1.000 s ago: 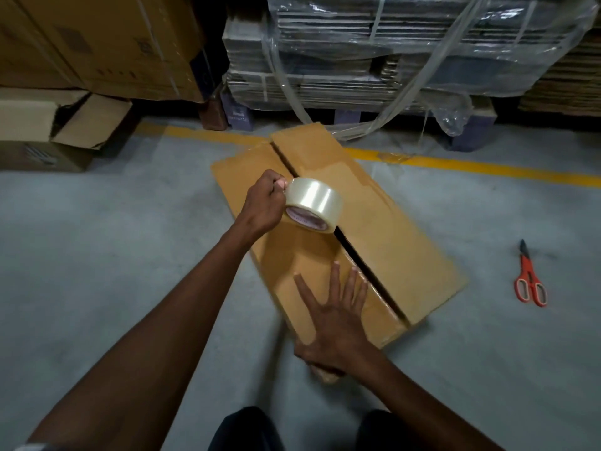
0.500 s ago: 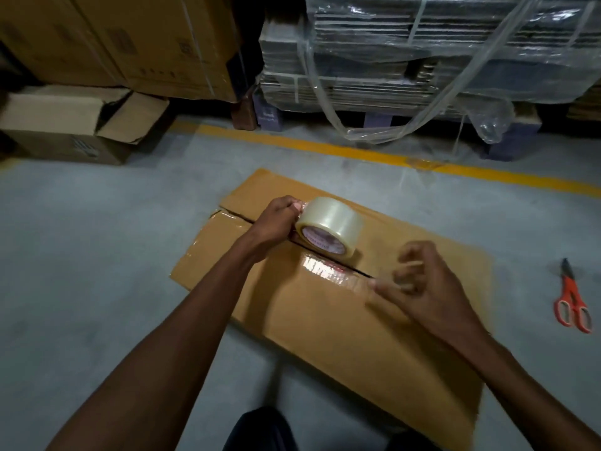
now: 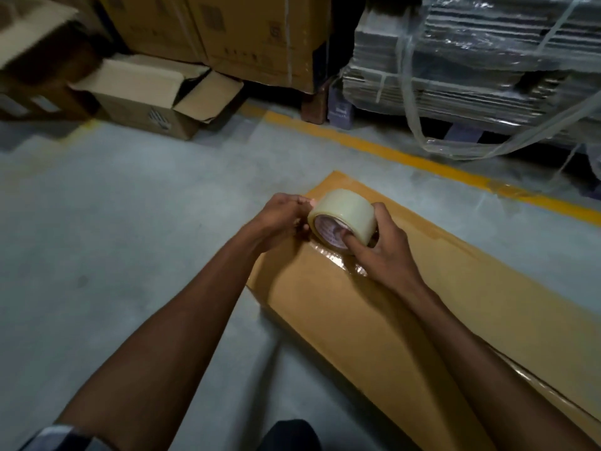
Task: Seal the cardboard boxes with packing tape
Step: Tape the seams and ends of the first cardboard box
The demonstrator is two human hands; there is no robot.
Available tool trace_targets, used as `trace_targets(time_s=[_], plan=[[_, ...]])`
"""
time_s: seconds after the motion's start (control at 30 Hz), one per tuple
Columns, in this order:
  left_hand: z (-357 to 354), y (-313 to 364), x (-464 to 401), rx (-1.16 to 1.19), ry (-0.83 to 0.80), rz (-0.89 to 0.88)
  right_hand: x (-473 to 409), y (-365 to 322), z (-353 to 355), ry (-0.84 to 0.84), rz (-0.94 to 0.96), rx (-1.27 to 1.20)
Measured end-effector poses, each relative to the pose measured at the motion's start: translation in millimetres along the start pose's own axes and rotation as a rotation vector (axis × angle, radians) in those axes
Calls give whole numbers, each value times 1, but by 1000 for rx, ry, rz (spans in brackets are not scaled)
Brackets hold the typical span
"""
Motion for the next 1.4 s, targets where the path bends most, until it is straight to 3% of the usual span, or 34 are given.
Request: trace_targets(time_s=[0.13, 0.3, 0.53, 0.67, 0.77, 0.97, 1.13, 1.3, 1.4], plan=[[24, 10, -18, -183, 109, -60, -23, -6, -20, 11, 73, 15], [60, 24, -42, -378, 123, -174, -43, -10, -23, -51, 118, 112], [82, 23, -75, -328, 72, -54, -48, -27, -10, -162, 130, 258], [89, 17, -88, -249, 103, -3, -35, -18, -1, -170, 32, 155], [92, 6, -95, -162, 133, 64, -20, -13, 2, -251, 62, 87], [91, -23, -111, -233, 361, 137, -21, -16, 7, -163, 235, 290], [91, -24, -119, -204, 360, 92, -22, -14, 6, -138, 189, 266], [86, -30, -126, -294, 285, 150, -23, -16, 7, -120, 146, 234], [83, -43, -126, -196, 280, 211, -23, -18, 6, -125, 143, 239]])
Point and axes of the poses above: each hand's wrist, its own x-axis away from the middle knuckle, its own z-axis out of the back of the hand, y = z × x, the point moved 1 cm from there along -x, towards the middle knuckle, and after that the axes turned 15 degrees about z, right-handed, at the moved point
